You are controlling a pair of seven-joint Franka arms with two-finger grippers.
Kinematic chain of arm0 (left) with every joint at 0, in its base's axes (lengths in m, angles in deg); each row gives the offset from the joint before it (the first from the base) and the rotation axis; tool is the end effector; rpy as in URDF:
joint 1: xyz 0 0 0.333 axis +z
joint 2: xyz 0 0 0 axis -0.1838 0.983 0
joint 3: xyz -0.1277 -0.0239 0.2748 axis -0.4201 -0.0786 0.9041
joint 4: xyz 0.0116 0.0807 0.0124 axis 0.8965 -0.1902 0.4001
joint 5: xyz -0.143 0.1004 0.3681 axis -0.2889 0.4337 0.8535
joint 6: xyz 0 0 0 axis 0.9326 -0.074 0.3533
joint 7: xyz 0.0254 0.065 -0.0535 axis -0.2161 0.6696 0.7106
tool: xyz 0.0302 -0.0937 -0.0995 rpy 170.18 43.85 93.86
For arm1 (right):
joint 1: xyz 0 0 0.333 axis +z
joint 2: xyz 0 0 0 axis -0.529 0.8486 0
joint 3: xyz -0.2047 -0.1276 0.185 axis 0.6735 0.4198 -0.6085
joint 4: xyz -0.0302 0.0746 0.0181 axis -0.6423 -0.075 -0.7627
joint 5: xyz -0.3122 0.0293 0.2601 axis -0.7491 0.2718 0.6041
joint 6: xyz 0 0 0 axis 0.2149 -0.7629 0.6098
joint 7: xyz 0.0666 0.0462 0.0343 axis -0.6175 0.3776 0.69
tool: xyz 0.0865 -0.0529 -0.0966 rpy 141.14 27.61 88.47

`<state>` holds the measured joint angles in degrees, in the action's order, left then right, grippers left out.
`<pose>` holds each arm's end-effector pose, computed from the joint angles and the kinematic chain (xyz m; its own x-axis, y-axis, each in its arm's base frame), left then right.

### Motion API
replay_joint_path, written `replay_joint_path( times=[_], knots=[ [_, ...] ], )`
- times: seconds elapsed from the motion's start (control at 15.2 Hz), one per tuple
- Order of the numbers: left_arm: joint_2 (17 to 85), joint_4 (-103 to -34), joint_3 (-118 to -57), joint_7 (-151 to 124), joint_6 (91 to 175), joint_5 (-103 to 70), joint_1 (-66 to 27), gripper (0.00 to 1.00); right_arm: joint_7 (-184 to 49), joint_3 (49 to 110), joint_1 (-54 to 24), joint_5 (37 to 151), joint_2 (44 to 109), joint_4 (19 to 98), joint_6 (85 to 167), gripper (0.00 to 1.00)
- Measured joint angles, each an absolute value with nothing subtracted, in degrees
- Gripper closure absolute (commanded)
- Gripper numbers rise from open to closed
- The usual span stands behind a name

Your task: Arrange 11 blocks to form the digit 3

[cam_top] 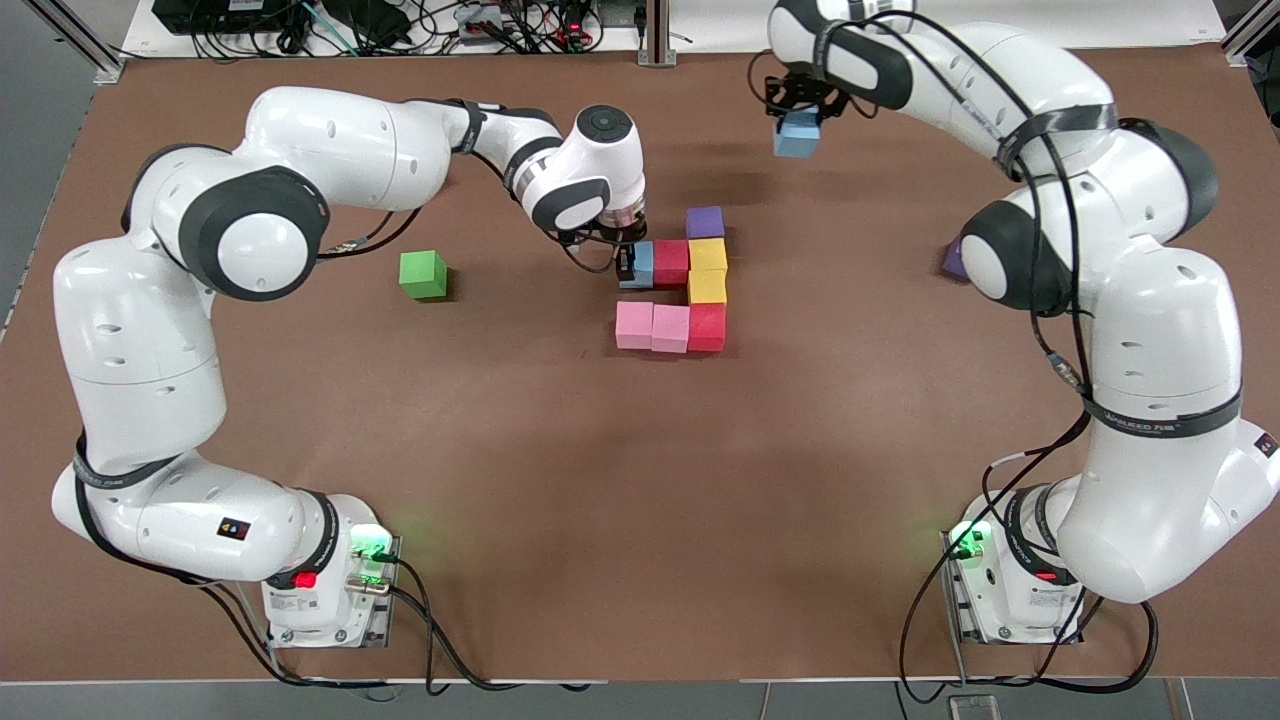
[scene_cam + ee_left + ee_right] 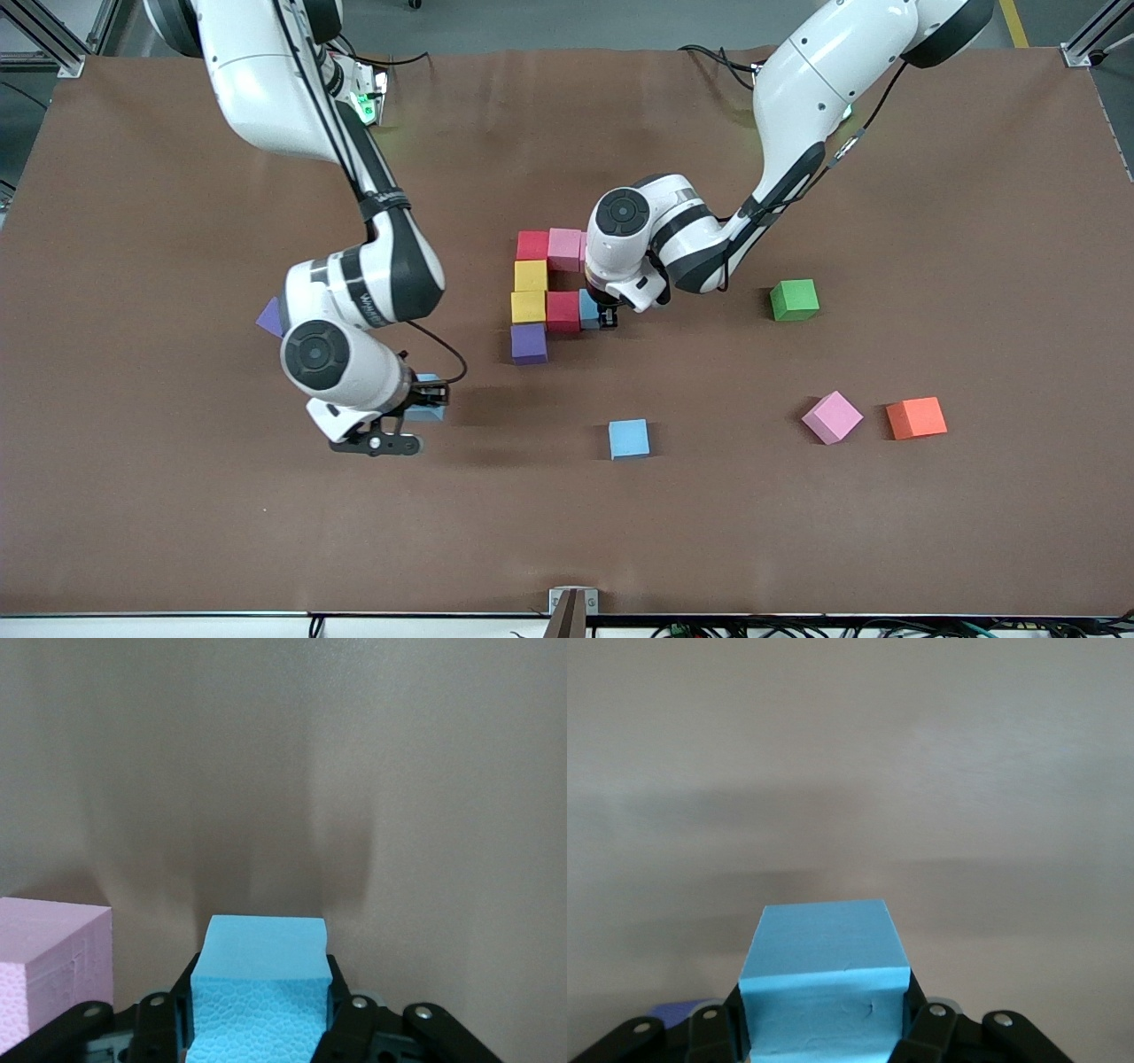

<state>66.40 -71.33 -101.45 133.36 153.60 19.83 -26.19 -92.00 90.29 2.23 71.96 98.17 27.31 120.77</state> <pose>0.4644 -0.4715 0.1507 -0.0433 0.9978 -0.0505 0.9991 0.0432 -0.0035 0.6915 0.3032 0.2709 0.9978 -0.0453 -0.0486 -0.0466 -0.9986 -0.0260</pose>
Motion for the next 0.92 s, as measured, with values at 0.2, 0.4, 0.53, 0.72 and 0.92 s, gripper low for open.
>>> replay_joint_path(
  times=[0.2,0.4,0.53,0.72,0.92],
  knots=[
    [66.42,-71.34,-101.47,133.35,153.6,20.49,-26.27,0.0,-93.97,90.09,4.43,71.95,102.52,22.92,122.52,0.73],
    [66.99,-71.37,-101.47,133.36,153.6,21.89,-26.85,0.0,-94.63,90.12,6.78,71.95,106.49,20.85,126.95,0.75],
    [67.04,-71.31,-101.47,133.37,153.6,22.01,-27.0,0.0,-95.48,90.16,8.08,71.95,107.92,20.17,128.15,0.75],
    [65.79,-70.64,-101.46,133.37,153.45,22.04,-26.6,0.0,-97.67,90.17,9.82,71.94,109.57,19.88,131.25,0.75],
    [61.52,-70.29,-101.5,133.37,150.93,22.04,-26.15,0.0,-98.85,90.15,11.23,71.94,110.96,19.83,131.89,0.75]
  ],
)
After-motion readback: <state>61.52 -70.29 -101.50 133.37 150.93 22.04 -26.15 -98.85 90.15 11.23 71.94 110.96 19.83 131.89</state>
